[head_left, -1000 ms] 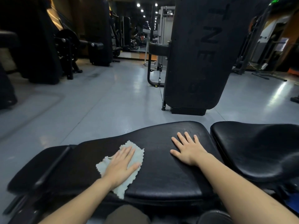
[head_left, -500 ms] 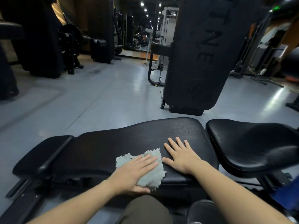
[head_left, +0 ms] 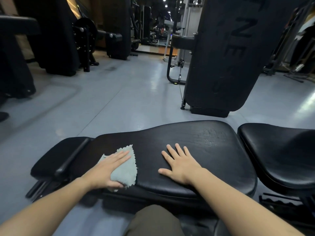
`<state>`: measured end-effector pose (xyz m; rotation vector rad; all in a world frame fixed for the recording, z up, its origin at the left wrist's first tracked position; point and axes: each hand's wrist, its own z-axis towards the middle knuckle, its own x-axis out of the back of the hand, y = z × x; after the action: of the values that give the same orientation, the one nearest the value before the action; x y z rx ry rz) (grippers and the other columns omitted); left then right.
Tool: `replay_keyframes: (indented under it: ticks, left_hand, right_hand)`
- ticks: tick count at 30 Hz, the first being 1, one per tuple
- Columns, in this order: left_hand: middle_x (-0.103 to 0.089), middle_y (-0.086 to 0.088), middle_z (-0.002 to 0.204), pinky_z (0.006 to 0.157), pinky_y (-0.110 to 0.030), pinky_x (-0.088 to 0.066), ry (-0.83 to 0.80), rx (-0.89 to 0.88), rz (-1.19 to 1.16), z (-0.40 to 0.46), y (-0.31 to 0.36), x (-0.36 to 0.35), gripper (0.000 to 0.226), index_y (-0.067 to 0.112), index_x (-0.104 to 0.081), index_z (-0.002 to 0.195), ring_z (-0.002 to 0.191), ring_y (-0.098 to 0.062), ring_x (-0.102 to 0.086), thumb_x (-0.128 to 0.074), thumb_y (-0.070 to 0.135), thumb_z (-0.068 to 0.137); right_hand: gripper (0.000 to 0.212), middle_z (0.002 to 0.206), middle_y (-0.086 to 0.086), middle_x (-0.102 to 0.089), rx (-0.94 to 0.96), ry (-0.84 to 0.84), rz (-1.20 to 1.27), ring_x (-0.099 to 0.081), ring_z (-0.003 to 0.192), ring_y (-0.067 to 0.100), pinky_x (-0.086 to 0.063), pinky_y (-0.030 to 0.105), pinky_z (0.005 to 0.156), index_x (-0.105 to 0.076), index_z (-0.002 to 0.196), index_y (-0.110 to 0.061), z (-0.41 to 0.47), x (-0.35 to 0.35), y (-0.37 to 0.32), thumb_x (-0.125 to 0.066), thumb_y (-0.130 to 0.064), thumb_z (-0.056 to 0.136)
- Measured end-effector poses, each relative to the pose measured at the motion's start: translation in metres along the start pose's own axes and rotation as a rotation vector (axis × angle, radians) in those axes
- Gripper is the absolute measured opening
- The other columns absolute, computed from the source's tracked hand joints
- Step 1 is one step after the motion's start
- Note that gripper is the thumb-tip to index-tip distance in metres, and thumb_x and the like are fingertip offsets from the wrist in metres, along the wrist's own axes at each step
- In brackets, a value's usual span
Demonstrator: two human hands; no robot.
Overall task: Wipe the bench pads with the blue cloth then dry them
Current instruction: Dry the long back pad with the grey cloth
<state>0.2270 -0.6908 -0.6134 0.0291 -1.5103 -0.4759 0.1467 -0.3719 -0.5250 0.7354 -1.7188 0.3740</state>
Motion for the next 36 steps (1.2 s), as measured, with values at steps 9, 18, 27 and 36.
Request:
replay_keyframes:
  ticks: [9, 18, 27, 36]
  left_hand:
    - [0.008, 0.023, 0.165, 0.125, -0.040, -0.002, -0.057, 0.000, -0.155, 0.001, -0.028, -0.003, 0.095, 0.042, -0.006, 0.157, 0.151, -0.003, 0.012, -0.027, 0.090, 0.079]
    - [0.015, 0.027, 0.161, 0.124, -0.033, 0.005, -0.071, 0.210, -0.154, 0.031, -0.008, -0.008, 0.093, 0.053, 0.000, 0.152, 0.147, 0.006, 0.019, -0.026, 0.095, 0.073]
    - [0.010, 0.019, 0.164, 0.123, -0.032, 0.008, -0.058, 0.308, -0.192, 0.103, 0.015, -0.006, 0.073, 0.044, -0.001, 0.156, 0.149, -0.001, 0.016, -0.021, 0.074, 0.093]
    - [-0.016, 0.014, 0.165, 0.124, -0.036, -0.005, 0.001, 0.266, -0.160, 0.199, 0.008, -0.006, 0.066, 0.046, -0.015, 0.155, 0.153, -0.010, -0.008, -0.027, 0.070, 0.095]
  right_hand:
    - [0.107, 0.166, 0.005, 0.020, 0.041, 0.032, -0.047, 0.023, 0.151, 0.030, 0.010, 0.056, 0.121, 0.008, 0.159, -0.030, 0.029, -0.007, -0.013, 0.012, -0.084, 0.067]
    - [0.088, 0.166, 0.008, 0.019, 0.017, -0.003, -0.074, 0.023, 0.151, 0.031, 0.009, 0.057, 0.121, 0.008, 0.160, -0.031, 0.052, -0.001, -0.022, -0.007, -0.081, 0.089]
    - [0.089, 0.165, 0.010, 0.021, 0.018, -0.014, -0.083, 0.024, 0.151, 0.032, 0.010, 0.058, 0.120, 0.010, 0.159, -0.029, 0.055, -0.001, -0.021, -0.009, -0.081, 0.089]
    - [0.093, 0.164, 0.017, 0.022, 0.109, -0.006, -0.084, 0.026, 0.150, 0.034, 0.011, 0.060, 0.119, 0.010, 0.159, -0.023, 0.066, 0.001, -0.016, -0.013, -0.079, 0.090]
